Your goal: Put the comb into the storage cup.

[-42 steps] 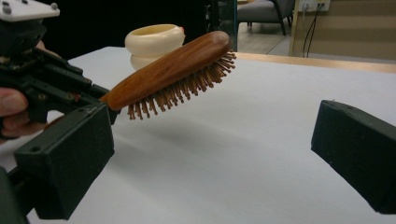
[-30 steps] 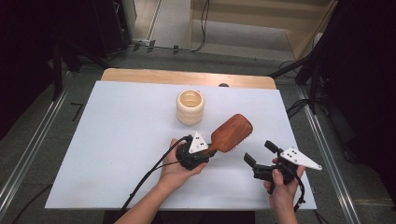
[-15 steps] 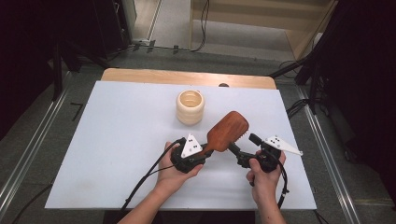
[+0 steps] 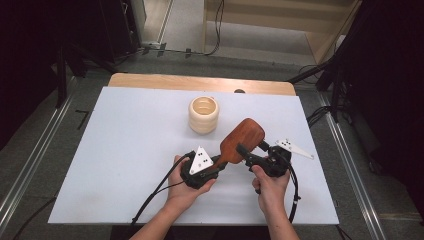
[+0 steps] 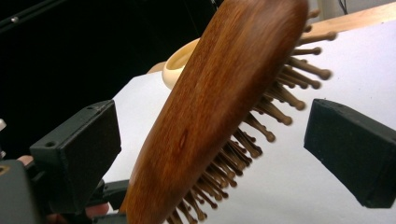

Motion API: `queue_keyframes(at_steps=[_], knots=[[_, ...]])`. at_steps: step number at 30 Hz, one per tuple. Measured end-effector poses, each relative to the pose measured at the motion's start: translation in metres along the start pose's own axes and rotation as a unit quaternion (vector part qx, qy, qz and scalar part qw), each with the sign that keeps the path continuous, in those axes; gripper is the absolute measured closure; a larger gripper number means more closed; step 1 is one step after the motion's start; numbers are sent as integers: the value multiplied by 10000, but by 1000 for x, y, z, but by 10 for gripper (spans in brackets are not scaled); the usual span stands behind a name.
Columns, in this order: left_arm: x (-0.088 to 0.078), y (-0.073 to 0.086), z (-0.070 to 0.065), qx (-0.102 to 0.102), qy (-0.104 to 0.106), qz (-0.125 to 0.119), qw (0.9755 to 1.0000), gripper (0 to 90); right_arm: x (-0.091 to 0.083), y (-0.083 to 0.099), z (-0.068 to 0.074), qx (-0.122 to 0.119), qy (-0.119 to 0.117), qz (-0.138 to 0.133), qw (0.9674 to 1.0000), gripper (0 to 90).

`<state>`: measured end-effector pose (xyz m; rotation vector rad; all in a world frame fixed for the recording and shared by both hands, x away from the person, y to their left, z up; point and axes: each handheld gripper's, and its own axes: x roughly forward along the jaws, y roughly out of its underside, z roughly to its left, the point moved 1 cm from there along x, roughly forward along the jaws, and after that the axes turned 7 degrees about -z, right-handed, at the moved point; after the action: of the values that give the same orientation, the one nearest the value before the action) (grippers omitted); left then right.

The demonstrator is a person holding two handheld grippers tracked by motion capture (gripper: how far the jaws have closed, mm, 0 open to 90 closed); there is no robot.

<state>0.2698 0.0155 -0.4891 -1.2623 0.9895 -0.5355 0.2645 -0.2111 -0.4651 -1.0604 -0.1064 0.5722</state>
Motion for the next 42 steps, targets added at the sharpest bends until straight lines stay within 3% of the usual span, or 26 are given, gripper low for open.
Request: queue_keyframes(at_steps=[7, 11, 18, 21, 23, 26, 28, 30, 32, 34, 37, 41, 42], knots=[[0, 0, -4, 33, -69, -112, 9999, 721, 7, 2, 2, 193, -27, 52, 9998, 45], [1, 1, -7, 71, -67, -150, 9998, 722, 11, 3, 2, 406, -151, 102, 9990, 170], [1, 3, -9, 135, -20, -189, 9997, 721, 12, 3, -1, 626, -249, 147, 9976, 293], [1, 4, -9, 186, -33, -224, 9996, 720, 11, 3, -5, 843, -410, 99, 9955, 351], [1, 4, -8, 176, -15, -229, 9996, 720, 11, 4, -6, 866, -454, 71, 9952, 362], [3, 4, -6, 68, 35, -232, 9997, 717, 10, 4, -6, 1030, -639, 26, 9926, 425], [3, 4, -5, -21, 109, -238, 9997, 706, 10, 4, -4, 976, -794, -39, 9921, 453], [2, 4, -3, -80, 146, -256, 9995, 631, 9, 3, 0, 816, -824, -82, 9932, 478], [-1, 3, 1, -243, 371, -240, 9987, 528, 8, 2, 2, 749, -907, -133, 9930, 493], [-2, 4, 2, -272, 423, -215, 9985, 412, 6, 0, 2, 705, -1029, -187, 9920, 505], [-6, 5, 5, -380, 459, -186, 9981, 249, 5, -4, 6, 464, -1050, -240, 9931, 516], [-15, 6, 10, -432, 416, -236, 9979, 134, 4, -6, 10, 316, -1093, -225, 9933, 520], [-18, 6, 12, -442, 407, -248, 9979, 133, 3, -8, 12, 187, -1098, -234, 9935, 522]])
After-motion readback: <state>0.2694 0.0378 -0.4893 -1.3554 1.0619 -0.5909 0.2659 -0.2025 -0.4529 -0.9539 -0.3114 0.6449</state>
